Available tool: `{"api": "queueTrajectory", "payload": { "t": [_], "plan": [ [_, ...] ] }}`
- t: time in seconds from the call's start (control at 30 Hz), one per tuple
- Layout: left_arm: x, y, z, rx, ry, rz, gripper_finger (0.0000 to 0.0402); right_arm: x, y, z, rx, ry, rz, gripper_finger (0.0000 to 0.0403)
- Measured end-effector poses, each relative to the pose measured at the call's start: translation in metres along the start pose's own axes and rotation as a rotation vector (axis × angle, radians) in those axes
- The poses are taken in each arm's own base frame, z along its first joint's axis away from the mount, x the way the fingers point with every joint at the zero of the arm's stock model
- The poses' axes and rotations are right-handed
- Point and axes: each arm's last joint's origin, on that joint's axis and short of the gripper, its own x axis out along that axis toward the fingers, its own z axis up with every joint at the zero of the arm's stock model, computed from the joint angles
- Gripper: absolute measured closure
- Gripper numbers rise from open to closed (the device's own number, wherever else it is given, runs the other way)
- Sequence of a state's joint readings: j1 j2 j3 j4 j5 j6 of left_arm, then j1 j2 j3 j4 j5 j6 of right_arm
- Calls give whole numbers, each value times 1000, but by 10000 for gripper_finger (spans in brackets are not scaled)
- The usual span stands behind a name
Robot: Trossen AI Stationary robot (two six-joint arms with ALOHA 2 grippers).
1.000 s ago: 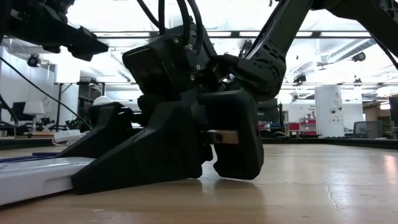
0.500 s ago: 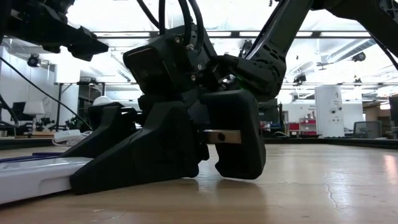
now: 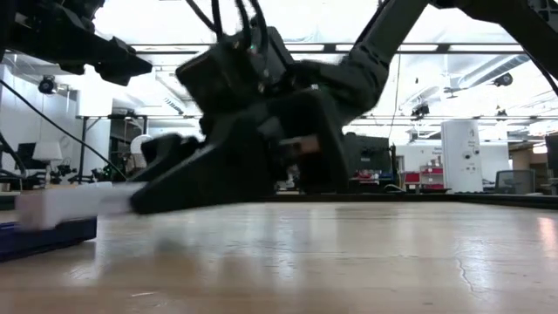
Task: Pick & Place Office items
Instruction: Put the white digital clock into the black bin
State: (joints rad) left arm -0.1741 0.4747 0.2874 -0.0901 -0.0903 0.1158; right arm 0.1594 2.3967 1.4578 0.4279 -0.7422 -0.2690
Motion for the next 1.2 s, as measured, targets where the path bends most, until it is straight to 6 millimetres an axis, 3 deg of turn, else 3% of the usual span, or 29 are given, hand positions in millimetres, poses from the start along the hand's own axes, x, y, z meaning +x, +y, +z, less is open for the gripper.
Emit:
{"api": "queueTrajectory", "payload": {
  "t": [0.17,0.33,0.63,0.93,1.2],
  "plan": [
    [0,0,0,0,0,0,154,-16,3,20,-6,17,67,242],
    [0,0,0,0,0,0,154,-36,15,53,12,53,88,244],
    [0,0,0,0,0,0,154,-79,36,96,166,204,-38,240],
    [0,0,0,0,0,0,154,-113,59,115,580,358,-197,240],
    [0,0,0,0,0,0,154,-119,66,120,907,350,-315,243]
  ]
}}
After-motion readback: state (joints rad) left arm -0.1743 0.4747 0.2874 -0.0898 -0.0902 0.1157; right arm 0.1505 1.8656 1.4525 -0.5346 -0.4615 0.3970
